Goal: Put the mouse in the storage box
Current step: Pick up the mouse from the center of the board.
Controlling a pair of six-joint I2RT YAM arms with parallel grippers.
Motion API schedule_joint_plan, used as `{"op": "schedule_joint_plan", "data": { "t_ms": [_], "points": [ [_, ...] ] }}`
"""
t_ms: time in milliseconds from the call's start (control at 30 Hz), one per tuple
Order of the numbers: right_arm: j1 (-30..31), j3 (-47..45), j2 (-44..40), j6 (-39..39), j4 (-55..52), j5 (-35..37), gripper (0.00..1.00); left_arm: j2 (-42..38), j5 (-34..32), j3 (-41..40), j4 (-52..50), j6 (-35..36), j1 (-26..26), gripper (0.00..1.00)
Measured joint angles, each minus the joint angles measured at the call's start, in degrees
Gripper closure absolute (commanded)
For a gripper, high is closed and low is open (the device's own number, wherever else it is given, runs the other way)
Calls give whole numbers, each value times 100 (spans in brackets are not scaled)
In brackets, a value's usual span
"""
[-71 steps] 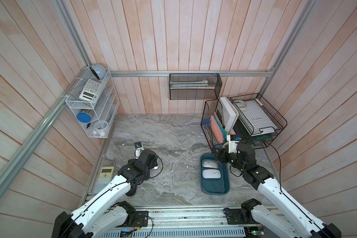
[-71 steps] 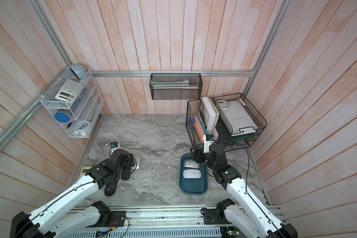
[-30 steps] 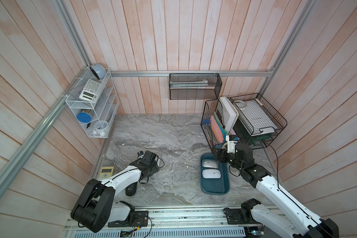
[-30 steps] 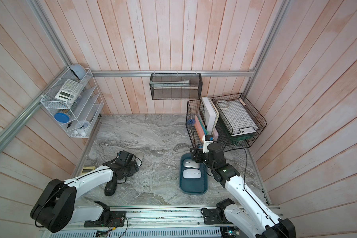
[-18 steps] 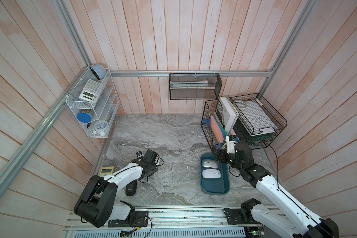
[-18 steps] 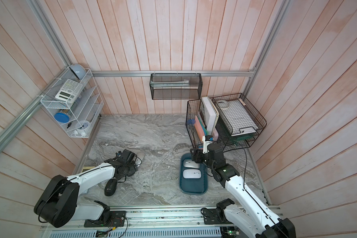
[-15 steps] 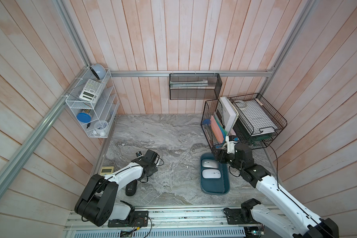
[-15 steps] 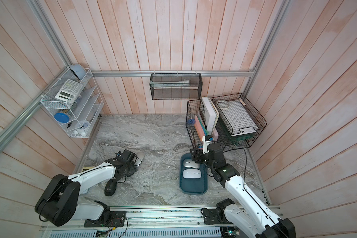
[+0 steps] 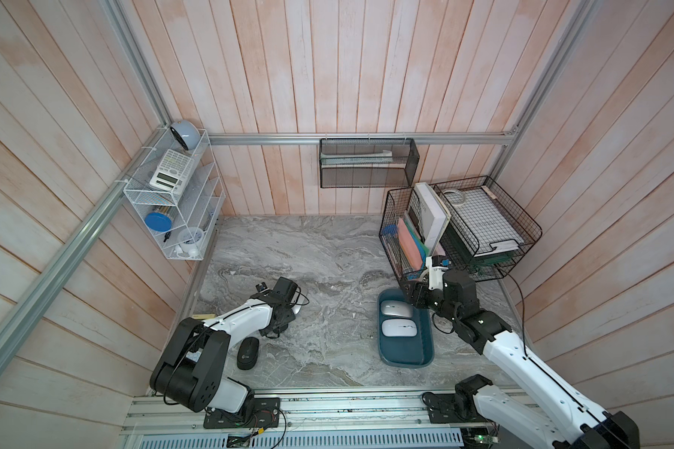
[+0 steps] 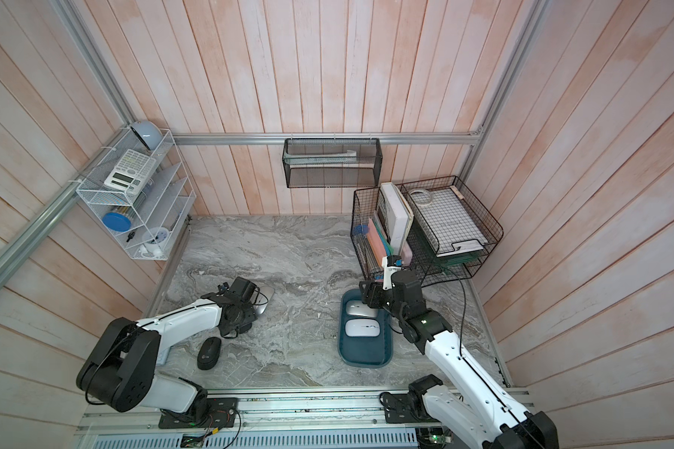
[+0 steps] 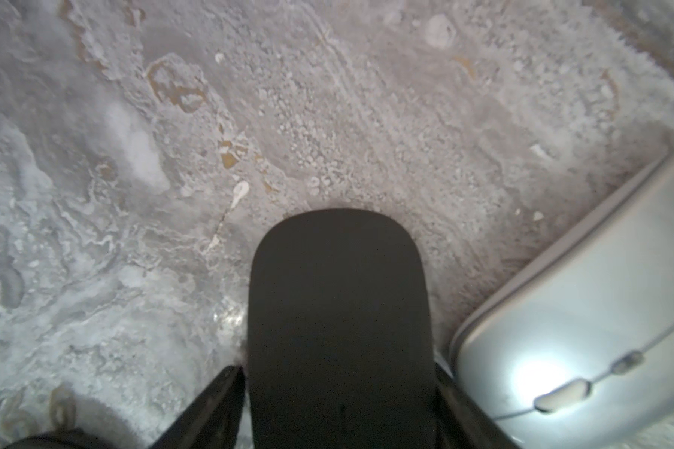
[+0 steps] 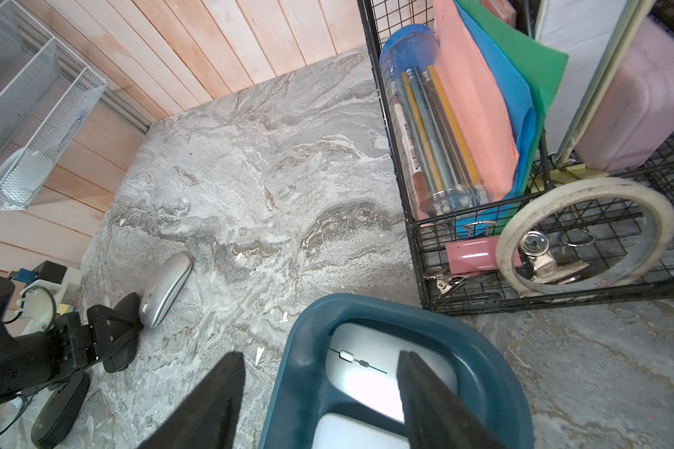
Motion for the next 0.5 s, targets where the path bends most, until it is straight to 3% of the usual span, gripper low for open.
{"op": "schedule_joint_plan", "data": {
  "t_ms": [67,367,500],
  "points": [
    [0,0,2,0,0,0,31,4,2,0,13,17,17,41],
    [0,0,2,13,2,0,32,-4,48,9,20,131,46,47],
    [0,0,2,39,2,0,32,-227,396,20,-22,264,66,50]
  ]
}}
